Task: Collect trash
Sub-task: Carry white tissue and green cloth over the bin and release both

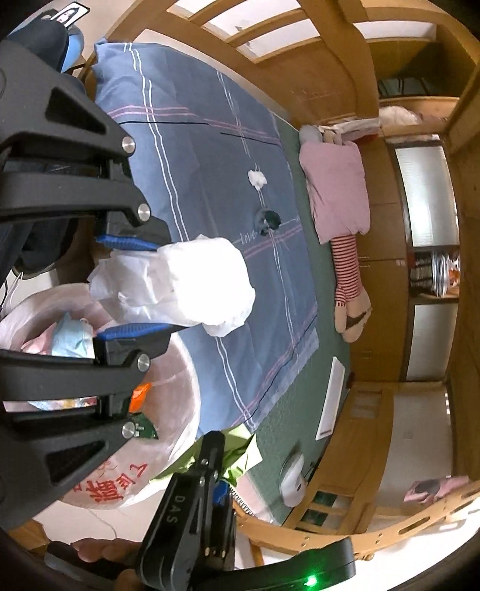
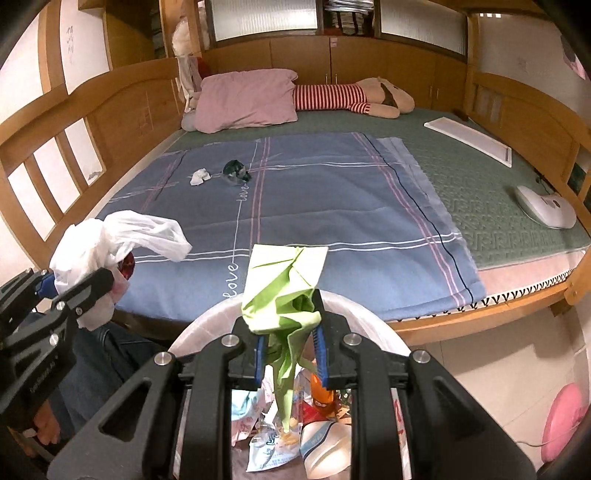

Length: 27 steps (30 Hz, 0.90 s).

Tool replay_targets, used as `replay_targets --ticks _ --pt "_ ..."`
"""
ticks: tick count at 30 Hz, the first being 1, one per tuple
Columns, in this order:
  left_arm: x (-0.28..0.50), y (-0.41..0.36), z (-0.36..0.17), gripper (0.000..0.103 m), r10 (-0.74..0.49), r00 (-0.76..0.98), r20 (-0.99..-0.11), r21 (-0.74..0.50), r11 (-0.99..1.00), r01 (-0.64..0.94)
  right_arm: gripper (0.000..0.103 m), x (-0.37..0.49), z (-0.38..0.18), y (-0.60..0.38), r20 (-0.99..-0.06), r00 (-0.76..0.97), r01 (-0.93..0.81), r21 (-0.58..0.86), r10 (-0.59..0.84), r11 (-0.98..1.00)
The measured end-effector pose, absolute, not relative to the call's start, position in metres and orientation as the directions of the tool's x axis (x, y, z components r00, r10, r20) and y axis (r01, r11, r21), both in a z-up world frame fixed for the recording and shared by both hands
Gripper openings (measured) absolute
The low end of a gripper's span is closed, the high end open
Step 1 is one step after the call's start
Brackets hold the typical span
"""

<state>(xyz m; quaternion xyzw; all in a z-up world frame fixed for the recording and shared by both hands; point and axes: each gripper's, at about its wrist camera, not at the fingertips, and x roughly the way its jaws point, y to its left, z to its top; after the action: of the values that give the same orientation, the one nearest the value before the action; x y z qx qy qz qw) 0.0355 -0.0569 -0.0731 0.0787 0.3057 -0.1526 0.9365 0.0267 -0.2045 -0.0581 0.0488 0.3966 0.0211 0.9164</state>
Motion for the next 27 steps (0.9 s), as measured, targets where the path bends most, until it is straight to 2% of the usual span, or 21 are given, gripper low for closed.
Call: replay_targets --ticks 20,25,27 --pt "0.019 -0.083 -0.081 0.032 -0.268 0.737 -0.621 0.082 0.912 0.401 0.022 0.004 -0.066 -0.224 -0.735 0.673 0.027 0.135 0.082 0.991" --pt "0.021 -0.085 -0.085 0.032 -0.299 0.707 -0.641 0.051 0.902 0.428 0.022 0.003 -0.068 -0.225 -0.733 0.675 0.029 0.143 0.087 0.989" --pt "0.024 -0.084 -0.089 0.033 -0.347 0.664 -0.662 -0.006 0.889 0.458 0.022 0.002 -0.068 -0.227 -0.732 0.676 0.033 0.146 0.086 0.989"
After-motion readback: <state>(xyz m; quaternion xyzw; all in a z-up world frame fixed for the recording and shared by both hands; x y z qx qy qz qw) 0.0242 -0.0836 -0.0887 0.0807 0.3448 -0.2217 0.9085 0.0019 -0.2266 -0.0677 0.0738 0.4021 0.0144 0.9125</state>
